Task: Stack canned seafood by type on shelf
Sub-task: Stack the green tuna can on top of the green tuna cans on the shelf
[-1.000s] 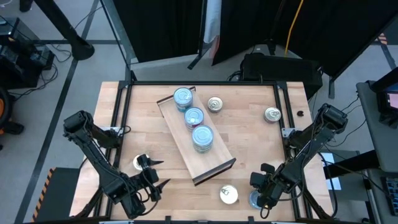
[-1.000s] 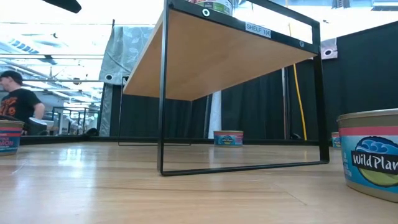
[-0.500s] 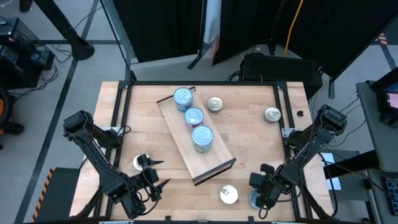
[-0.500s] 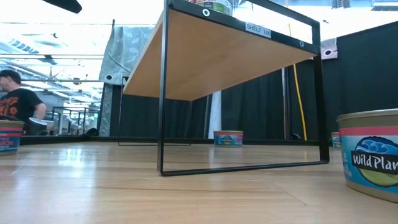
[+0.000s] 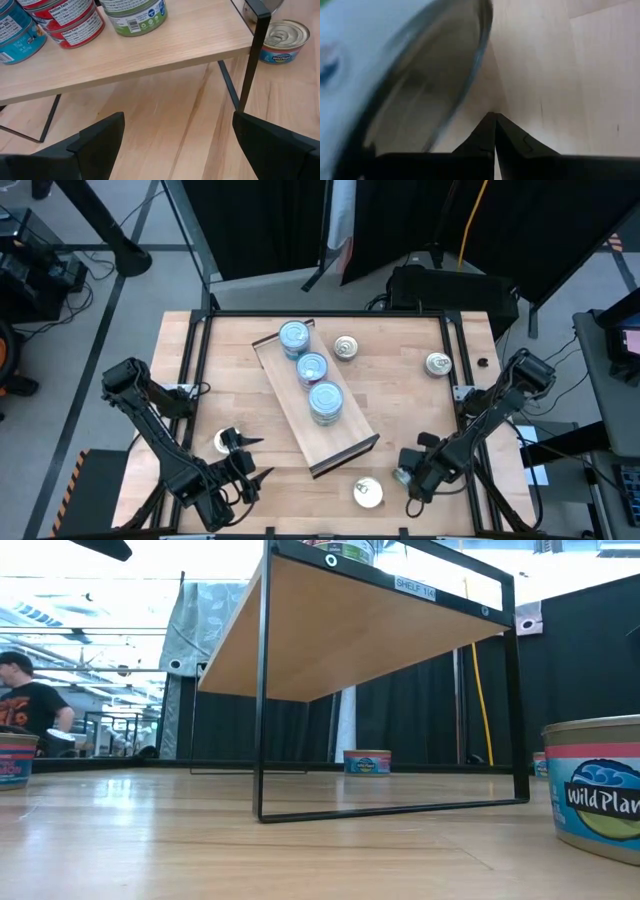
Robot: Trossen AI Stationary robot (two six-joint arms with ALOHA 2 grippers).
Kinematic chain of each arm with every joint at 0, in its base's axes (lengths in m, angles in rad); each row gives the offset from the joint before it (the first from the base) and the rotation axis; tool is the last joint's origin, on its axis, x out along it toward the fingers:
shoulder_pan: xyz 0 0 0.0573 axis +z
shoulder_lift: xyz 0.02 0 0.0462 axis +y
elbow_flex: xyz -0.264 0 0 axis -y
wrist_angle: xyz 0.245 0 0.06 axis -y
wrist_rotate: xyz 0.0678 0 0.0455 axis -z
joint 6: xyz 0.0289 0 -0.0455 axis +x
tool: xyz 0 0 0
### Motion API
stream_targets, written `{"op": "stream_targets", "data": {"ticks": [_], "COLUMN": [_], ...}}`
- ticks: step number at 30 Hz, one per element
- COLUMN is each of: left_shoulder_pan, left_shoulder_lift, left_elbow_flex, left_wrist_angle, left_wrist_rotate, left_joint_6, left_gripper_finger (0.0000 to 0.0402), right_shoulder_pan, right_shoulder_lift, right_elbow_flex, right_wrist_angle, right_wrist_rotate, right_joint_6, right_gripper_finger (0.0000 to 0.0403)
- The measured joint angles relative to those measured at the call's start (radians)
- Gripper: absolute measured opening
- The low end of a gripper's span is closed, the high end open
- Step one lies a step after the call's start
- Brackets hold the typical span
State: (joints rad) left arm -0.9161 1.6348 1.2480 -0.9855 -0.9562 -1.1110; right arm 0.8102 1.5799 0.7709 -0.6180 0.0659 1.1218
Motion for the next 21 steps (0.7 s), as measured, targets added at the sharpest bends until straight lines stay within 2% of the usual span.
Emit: {"op": "stream_targets", "data": {"ticks": [6, 9, 14, 17, 21], "left_shoulder_pan": [0.000, 0.000, 0.000, -0.003, -0.003], "left_shoulder_lift": [0.000, 0.000, 0.000, 0.000, 0.000], "left_elbow_flex": [0.000, 0.000, 0.000, 0.000, 0.000], "left_wrist_angle": [0.000, 0.000, 0.000, 0.000, 0.001], "left_wrist_rotate": [0.000, 0.000, 0.001, 0.002, 0.004], "left_joint_6": [0.000, 0.001, -0.001, -0.001, 0.016], "left_gripper_finger": [0.0370, 0.0370, 0.0370, 0.0370, 0.0370], "right_shoulder_pan": [-0.031, -0.042, 0.014, 0.080, 0.145], "right_shoulder_lift": [-0.034, -0.090, -0.206, -0.260, -0.278], "right_elbow_flex": [-0.022, 0.000, 0.110, 0.151, 0.161], "right_wrist_angle": [-0.034, -0.208, -0.513, -0.516, -0.491], "right_wrist_rotate": [0.001, 0.102, 0.246, 0.284, 0.334], "right_joint_6": [-0.035, 0.005, 0.214, 0.246, 0.098], "right_gripper_finger": [0.0000, 0.0000, 0.0006, 0.0032, 0.0099]}}
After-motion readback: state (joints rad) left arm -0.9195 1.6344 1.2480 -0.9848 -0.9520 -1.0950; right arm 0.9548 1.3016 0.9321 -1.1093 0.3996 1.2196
